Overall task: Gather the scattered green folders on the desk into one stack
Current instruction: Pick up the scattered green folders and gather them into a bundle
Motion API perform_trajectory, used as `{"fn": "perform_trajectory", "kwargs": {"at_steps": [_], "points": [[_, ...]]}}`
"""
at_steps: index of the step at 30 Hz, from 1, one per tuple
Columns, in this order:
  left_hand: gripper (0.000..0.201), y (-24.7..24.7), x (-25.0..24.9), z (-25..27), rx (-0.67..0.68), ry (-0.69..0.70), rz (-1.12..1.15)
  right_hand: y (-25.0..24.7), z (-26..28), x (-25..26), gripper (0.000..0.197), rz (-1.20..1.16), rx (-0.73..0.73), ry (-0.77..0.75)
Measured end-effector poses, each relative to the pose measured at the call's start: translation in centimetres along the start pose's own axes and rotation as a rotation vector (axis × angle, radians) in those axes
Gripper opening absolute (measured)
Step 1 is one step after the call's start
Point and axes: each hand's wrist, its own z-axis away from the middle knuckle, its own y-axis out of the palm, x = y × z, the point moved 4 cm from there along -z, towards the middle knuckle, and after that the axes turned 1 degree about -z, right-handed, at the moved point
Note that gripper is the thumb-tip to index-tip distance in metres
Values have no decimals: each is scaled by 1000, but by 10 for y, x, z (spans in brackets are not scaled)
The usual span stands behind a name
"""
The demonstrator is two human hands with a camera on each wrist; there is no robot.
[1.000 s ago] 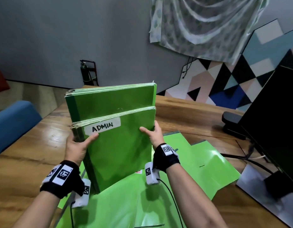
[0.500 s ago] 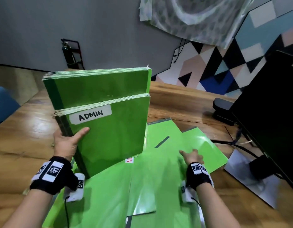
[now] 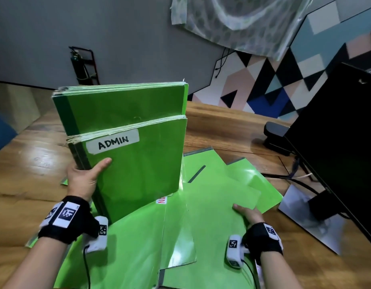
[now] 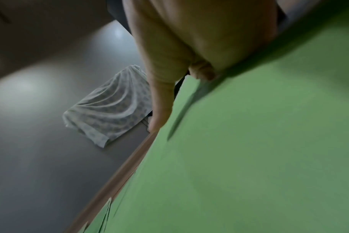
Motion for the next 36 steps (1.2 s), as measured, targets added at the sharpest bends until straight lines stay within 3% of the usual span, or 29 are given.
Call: {"fn": "perform_trajectory", "kwargs": {"at_steps": [1, 4, 8, 9, 11, 13, 16, 19, 22, 24, 27, 29, 31, 34, 36], "points": [[35, 1, -2, 1, 0, -4, -7, 1, -1, -2, 51, -27, 37, -8], [39, 4, -14, 10, 5, 8, -7, 2, 7, 10, 70, 24, 6, -127], [36, -3, -18, 12, -20, 6, 16, -14, 37, 68, 90, -48, -91, -352], [34, -4, -16, 10, -21, 12, 17, -20, 45, 85, 82, -95, -76, -430], [30, -3, -13, 6, -19, 4, 11, -42, 73, 122, 41, -196, -55, -604], [34, -1, -10, 5, 10, -17, 8, -70, 108, 158, 16, -225, -60, -791], [33, 1, -9, 5, 29, -28, -12, -96, 156, 198, 45, -293, -65, -977], [33, 0, -13, 9, 33, -40, -7, -89, 192, 212, 43, -427, 21, -1072], [29, 1, -26, 18, 41, -20, 2, -62, 204, 214, 51, -598, 191, -1082], [29, -1, -31, 21, 64, 16, 42, -31, 203, 214, 46, -647, 313, -1074], [120, -8, -9, 9, 108, 102, 40, 35, 198, 209, 50, -570, 470, -1019], [141, -14, 10, -7, 112, 152, 53, 84, 195, 200, 62, -516, 589, -926], [124, -13, -15, 9, 136, 173, 44, 128, 185, 192, 82, -400, 669, -834], [63, -10, -29, 17, 92, 134, 10, 175, 164, 178, 108, -214, 752, -733], [48, -11, -25, 16, 80, 117, 13, 187, 171, 172, 84, -148, 730, -680]]}}
